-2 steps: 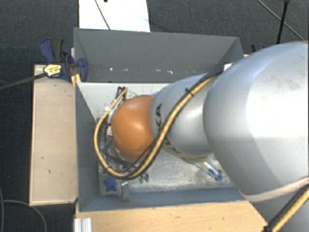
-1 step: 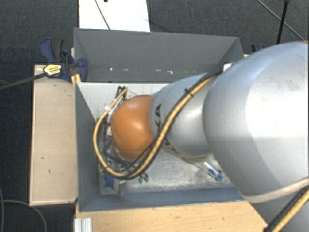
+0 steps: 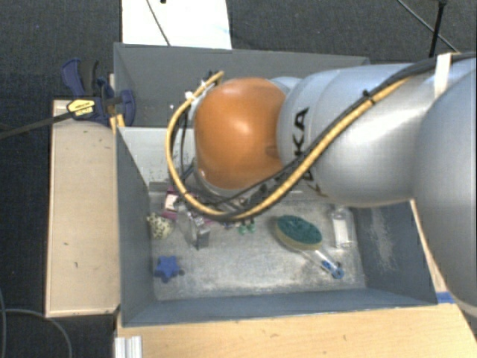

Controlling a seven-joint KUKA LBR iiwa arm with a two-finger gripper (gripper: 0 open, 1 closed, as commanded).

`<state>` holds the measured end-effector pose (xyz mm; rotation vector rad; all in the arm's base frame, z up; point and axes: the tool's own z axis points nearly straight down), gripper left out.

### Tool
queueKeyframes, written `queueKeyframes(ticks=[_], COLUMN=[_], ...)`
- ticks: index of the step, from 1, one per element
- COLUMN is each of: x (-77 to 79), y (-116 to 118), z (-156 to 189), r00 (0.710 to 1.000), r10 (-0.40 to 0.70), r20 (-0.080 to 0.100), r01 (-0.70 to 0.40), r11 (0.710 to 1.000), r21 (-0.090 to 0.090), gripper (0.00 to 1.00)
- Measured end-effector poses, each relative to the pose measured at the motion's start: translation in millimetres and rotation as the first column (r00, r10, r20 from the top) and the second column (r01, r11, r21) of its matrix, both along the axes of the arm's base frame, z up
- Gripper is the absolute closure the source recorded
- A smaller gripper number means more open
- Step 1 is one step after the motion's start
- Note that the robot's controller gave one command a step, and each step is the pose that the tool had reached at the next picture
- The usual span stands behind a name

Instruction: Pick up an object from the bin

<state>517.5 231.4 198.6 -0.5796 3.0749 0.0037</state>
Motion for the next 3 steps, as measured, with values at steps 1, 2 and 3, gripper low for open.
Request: queueKeyframes(ticks=[1,2,3], x=[-2.6,-13.9,-12.7], y=[0.1,21.3,22.2], z=[-4.7,-117.3,-114.6], r00=[1.0,0.849,0.852], r10=[-0.002,0.529,0.523], r20=[-0.01,-0.015,-0.011], r01=[0.002,-0.529,-0.523], r11=[1.0,0.849,0.852], r21=[-0.003,-0.004,-0.003], gripper=[0.0,0.0,1.0])
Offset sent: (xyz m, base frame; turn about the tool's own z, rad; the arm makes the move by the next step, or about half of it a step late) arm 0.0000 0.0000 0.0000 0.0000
